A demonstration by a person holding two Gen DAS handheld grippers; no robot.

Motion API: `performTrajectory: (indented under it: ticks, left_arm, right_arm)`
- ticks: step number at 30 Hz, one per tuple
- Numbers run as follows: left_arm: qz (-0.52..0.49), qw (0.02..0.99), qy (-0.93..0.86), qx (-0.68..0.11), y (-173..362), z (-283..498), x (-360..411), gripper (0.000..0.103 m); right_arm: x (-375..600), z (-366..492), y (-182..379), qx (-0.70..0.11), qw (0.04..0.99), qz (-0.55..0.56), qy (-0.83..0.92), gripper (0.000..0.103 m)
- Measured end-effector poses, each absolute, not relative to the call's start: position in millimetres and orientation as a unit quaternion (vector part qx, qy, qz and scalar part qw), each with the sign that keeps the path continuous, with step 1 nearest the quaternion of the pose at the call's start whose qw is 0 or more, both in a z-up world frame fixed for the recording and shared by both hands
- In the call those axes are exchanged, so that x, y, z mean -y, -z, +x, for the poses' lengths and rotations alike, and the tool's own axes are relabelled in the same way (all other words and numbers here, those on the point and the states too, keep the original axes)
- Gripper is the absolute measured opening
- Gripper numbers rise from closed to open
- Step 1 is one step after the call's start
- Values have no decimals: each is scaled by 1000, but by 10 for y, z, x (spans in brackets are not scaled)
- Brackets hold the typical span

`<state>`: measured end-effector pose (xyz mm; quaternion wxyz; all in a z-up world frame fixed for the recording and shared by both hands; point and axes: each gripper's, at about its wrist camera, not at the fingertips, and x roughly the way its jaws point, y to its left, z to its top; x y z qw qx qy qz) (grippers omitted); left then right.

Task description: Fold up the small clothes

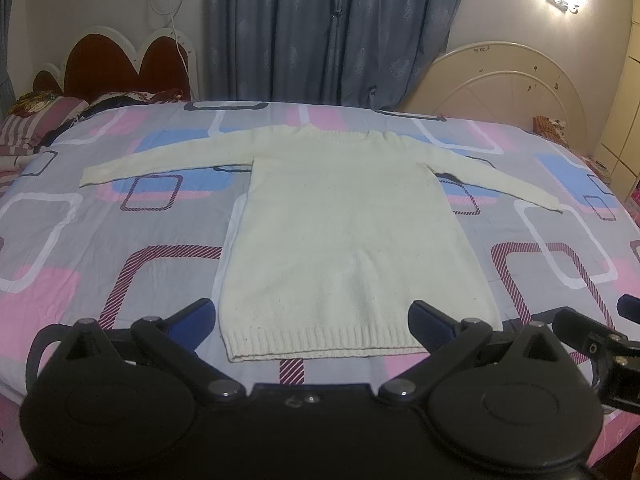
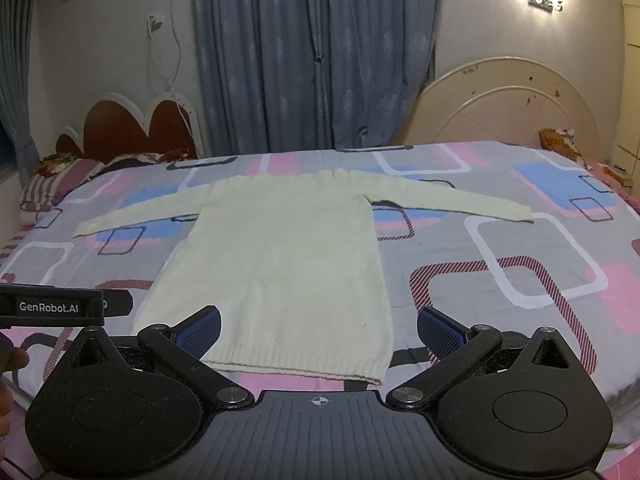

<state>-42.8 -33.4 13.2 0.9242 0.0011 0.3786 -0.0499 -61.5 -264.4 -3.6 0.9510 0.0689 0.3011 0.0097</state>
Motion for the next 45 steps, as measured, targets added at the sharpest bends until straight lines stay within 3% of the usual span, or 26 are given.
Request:
performTrajectory:
  ticks: [45]
  left_arm:
    - [9, 924, 35, -381, 30, 70, 273, 103]
  right_arm:
    - [2776, -254, 229, -320, 944, 83, 16, 103]
